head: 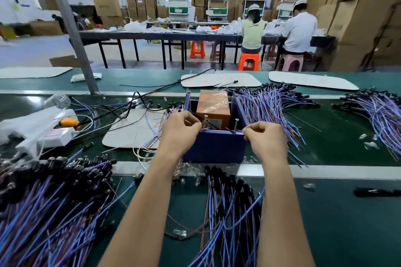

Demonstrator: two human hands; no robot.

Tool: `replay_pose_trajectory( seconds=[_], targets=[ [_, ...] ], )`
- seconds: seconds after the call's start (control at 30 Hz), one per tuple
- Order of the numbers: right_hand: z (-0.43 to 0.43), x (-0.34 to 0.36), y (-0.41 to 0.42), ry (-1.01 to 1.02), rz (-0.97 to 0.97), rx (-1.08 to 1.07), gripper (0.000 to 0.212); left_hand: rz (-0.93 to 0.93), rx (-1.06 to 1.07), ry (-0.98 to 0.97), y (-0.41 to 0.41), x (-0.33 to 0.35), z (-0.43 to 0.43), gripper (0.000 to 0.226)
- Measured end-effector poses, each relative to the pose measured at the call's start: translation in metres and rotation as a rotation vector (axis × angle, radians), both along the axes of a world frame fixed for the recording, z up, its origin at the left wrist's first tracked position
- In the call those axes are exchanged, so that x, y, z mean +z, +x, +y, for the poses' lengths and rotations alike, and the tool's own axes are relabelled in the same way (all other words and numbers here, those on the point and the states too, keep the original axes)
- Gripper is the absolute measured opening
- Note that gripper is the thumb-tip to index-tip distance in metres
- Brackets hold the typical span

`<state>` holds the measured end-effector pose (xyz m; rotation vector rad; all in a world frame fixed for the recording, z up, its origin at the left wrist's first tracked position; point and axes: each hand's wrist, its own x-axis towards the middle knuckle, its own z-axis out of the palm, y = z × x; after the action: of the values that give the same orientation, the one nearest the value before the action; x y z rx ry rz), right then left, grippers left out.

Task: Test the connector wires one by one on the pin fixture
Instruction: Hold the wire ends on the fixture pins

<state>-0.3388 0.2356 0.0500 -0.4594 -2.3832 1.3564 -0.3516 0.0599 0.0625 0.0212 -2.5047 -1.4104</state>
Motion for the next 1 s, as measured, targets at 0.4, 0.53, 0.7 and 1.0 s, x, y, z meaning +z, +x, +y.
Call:
replay_pose_trajectory(
  seconds=[0.4, 0.53, 0.7, 1.0],
  targets=[
    [-0.0004, -0.0035, -0.0028, 0.002, 0.03, 0.04, 0.022, 0.015, -0.037, -0.122, -0.0001, -0.001, -0.0042, 0.012],
    [0.0002, -0.0038, -0.0047, 0.029, 0.04, 0.029, 0.022, 0.023, -0.028, -0.161, 0.0, -0.0006, -0.0033, 0.011],
    [0.0024, -0.0053, -0.0043, 0.047, 0.042, 0.012, 0.021, 0.029, -0.014, -0.18, -0.0006, -0.0013, -0.0032, 0.009],
    [0.0042, -0.0068, -0.0054, -0.004, 0.065, 0.021, 0.022, 0.046, 0.029, -0.181, -0.0041, -0.0041, -0.0012, 0.013]
  ],
)
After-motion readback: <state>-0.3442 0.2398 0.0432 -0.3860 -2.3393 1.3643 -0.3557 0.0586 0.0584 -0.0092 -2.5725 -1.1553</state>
